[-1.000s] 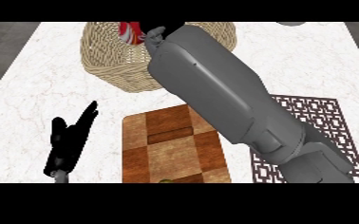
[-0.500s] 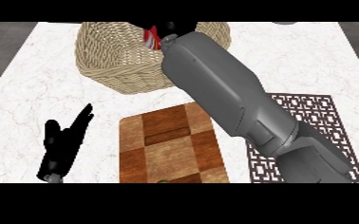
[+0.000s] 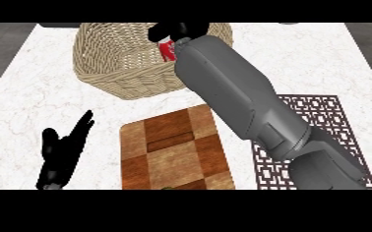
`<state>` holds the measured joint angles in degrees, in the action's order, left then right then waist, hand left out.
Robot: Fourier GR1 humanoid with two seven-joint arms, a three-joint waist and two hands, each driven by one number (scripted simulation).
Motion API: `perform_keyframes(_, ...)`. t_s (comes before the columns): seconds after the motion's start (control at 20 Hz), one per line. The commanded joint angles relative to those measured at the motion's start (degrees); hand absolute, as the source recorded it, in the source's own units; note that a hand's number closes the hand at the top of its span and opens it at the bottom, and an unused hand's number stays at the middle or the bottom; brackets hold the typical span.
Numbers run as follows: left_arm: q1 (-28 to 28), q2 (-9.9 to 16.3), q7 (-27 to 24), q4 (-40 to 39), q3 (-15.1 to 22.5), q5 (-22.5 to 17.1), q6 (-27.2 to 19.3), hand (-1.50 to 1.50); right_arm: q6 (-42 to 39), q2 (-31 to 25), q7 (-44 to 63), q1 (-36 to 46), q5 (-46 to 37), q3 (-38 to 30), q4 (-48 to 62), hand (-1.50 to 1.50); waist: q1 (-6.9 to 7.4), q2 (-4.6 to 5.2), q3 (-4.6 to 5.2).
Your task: Pick the can from the placemat and place it in the basket
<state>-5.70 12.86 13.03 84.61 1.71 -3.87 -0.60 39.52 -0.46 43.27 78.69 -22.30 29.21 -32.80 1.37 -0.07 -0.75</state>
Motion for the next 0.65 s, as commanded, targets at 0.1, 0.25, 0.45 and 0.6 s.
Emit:
perform_keyframes(0.1,0.0,-1.4,3.7,-4.0,-0.3,-0.2,-0.8,0.0,2.7,-0.5,0.2,1.4,-0.3,-4.0,-2.4,-1.5,-1.13,0.1,0.76)
perform_keyframes(0.25,-1.7,-2.4,1.9,-4.1,0.3,0.9,-1.6,0.0,4.5,-3.0,0.1,-0.2,0.5,-7.0,-4.5,-1.5,-1.46,0.02,0.76)
perform_keyframes(0.45,-3.5,-0.6,3.7,-2.5,-0.7,0.5,-0.7,0.0,4.4,-7.3,3.3,-5.1,-0.5,-7.6,-10.6,-1.5,-2.97,-0.61,0.72)
perform_keyframes(0.6,-9.0,-1.4,0.5,-0.1,-0.6,-0.4,0.1,0.0,0.0,-11.5,4.5,-9.8,-0.2,-7.2,-17.3,-1.5,-3.38,-1.05,0.7)
